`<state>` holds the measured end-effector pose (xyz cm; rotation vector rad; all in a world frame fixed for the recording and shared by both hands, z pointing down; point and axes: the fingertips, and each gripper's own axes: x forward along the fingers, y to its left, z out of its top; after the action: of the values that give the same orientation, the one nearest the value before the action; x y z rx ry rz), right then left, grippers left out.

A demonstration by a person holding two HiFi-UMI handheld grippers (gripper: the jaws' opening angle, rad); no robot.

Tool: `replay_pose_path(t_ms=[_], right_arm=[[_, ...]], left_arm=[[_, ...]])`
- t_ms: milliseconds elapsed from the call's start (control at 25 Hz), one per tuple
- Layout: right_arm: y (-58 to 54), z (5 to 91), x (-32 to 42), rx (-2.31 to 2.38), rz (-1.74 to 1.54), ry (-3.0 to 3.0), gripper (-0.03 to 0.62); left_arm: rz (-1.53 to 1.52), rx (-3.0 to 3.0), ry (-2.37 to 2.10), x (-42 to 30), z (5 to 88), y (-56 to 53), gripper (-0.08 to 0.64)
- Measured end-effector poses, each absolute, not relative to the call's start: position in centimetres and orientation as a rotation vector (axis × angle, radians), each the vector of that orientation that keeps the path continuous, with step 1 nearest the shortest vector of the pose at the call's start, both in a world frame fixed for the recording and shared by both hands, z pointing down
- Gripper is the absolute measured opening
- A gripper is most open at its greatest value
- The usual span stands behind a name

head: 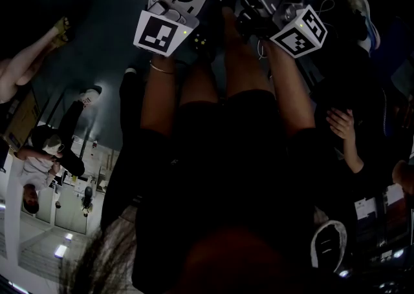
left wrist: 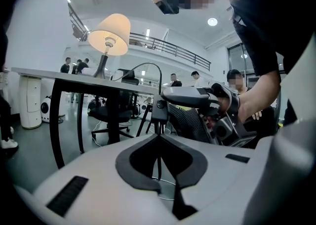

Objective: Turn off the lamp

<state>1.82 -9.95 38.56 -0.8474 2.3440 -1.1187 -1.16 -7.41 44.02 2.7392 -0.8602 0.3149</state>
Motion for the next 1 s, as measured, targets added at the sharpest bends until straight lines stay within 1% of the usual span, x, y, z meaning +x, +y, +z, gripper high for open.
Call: replay_pose_path(t_ms=[160,1000], right_arm=[[-10.04,38.99,1.61,-0.861,-1.13,2.35,0.078],[-10.03,39.56,1.77,-0.867,-1.143,2.349,0.074]], left_arm=[[0.352,2.768,-0.827,-0.73,43.98,-7.02,0.015],[0.346,2.757,-0.801,-0.42,44.28,-6.73,0.015]])
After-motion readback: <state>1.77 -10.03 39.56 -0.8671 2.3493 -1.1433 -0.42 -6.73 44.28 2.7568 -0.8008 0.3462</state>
